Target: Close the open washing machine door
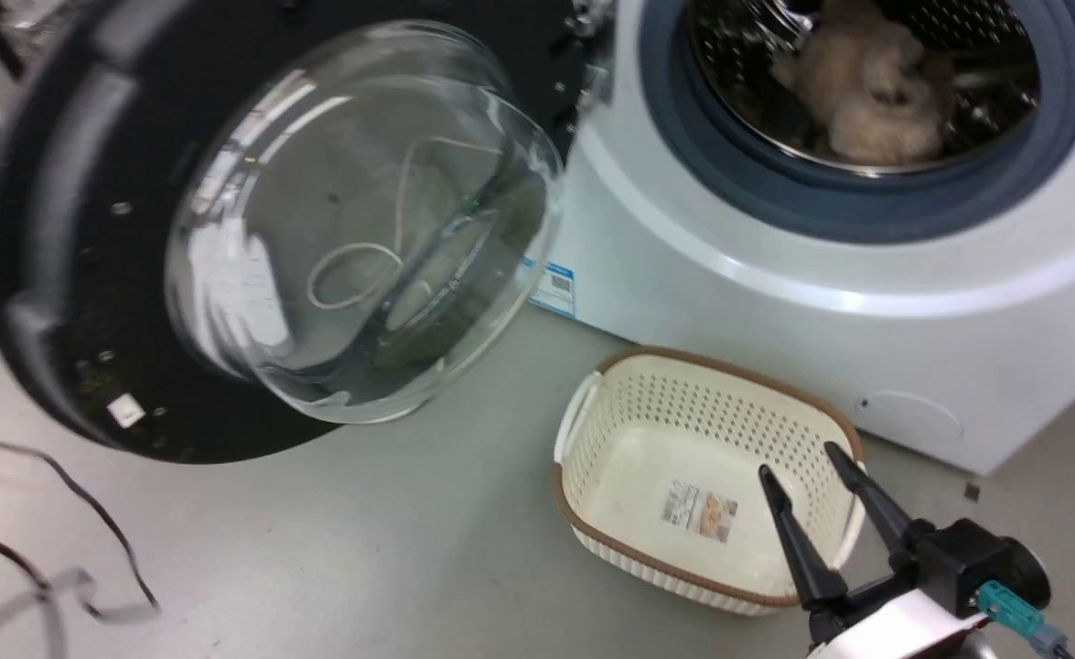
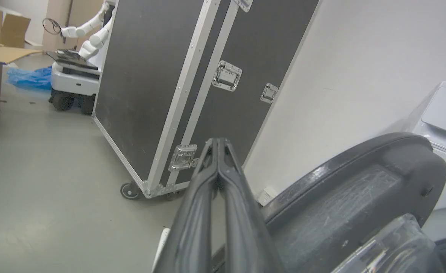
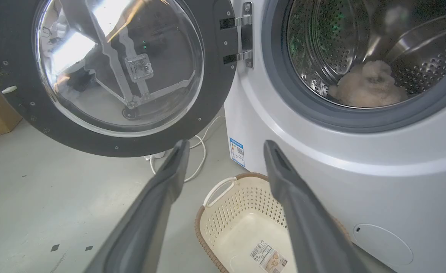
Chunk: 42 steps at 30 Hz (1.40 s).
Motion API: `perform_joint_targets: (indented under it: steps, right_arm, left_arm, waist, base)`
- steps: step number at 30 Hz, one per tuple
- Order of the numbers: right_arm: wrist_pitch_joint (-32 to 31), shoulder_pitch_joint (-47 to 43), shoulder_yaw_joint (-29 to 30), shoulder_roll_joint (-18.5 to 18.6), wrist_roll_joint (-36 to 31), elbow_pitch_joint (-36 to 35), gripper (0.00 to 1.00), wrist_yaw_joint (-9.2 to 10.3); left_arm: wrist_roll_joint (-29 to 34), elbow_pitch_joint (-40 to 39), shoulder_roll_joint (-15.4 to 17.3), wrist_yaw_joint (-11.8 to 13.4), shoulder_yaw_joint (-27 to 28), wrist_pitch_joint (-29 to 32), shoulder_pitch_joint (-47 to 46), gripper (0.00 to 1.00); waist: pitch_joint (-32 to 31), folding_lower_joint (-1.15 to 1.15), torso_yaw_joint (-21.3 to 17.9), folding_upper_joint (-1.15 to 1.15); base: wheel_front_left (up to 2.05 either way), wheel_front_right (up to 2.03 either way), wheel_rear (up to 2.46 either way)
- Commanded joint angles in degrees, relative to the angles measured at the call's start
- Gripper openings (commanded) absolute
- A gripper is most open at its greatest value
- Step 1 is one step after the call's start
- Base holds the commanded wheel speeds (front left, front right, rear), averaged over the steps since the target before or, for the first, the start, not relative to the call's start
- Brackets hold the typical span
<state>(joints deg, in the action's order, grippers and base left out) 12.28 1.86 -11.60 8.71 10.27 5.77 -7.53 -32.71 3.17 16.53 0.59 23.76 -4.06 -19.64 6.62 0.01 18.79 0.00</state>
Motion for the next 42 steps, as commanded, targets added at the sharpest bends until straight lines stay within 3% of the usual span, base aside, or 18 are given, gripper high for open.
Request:
perform_joint_targets:
  steps: [1,7,11,17,21,27,32,42]
  right_arm:
    - [0.53,0.97,-0.24,0.63,0.72,-0.23,1.0,0.04]
    - [1.21,2.09,-1.57,1.64,1.86,-0.12,1.0,0.04]
    - [1.65,2.68,-2.3,2.23,2.43,0.11,1.0,0.04]
    - [1.76,2.79,-2.23,2.62,2.8,0.29,1.0,0.04]
    - [1.86,2.3,-2.33,2.06,2.83,1.02,1.0,0.04]
    - [2.12,1.52,-1.51,0.47,2.63,2.18,1.0,0.04]
    - [2.24,0.3,-0.49,-0.87,2.07,2.99,1.0,0.04]
    - [2.3,-0.64,1.92,-2.25,1.07,3.31,1.0,0.04]
  left_arm:
    - [-2.64,3.37,2.12,0.18,1.54,2.42,-2.91,0.0]
    - [-17.06,19.31,5.64,2.1,7.24,17.07,-11.75,0.0]
    - [-24.68,25.67,7.18,1.1,8.32,27.6,-14.64,0.0]
    - [-29.99,26.12,6.91,-3.36,6.84,37.84,-13.01,0.0]
    - [-33.04,23.74,5.85,-4.91,6.48,43.15,-9.89,0.0]
    - [-37.22,15.85,2.3,-6.26,5.02,50.63,-2.68,0.0]
    - [-39.38,7.52,-3.0,-6.47,2.22,55.2,4.65,0.0]
    - [-41.14,-5.0,-12.99,-6.47,-8.37,56.48,16.91,0.0]
  waist:
    - [1.44,-0.01,-1.31,0.0]
    - [3.4,-0.01,-2.48,0.0]
    - [4.24,-0.01,-2.87,0.0]
    - [4.12,-0.01,-3.5,0.0]
    - [2.66,-0.01,-3.8,0.0]
    - [-0.87,-0.01,-4.19,0.0]
    - [-4.04,-0.01,-4.48,0.0]
    - [-6.74,-0.01,-8.91,0.0]
  base:
    - [0.0,0.0,0.0]
    - [0.0,0.0,0.0]
    - [0.0,0.0,0.0]
    - [0.0,0.0,0.0]
    - [0.0,0.0,0.0]
    - [0.0,0.0,0.0]
    - [0.0,0.0,0.0]
    - [0.0,0.0,0.0]
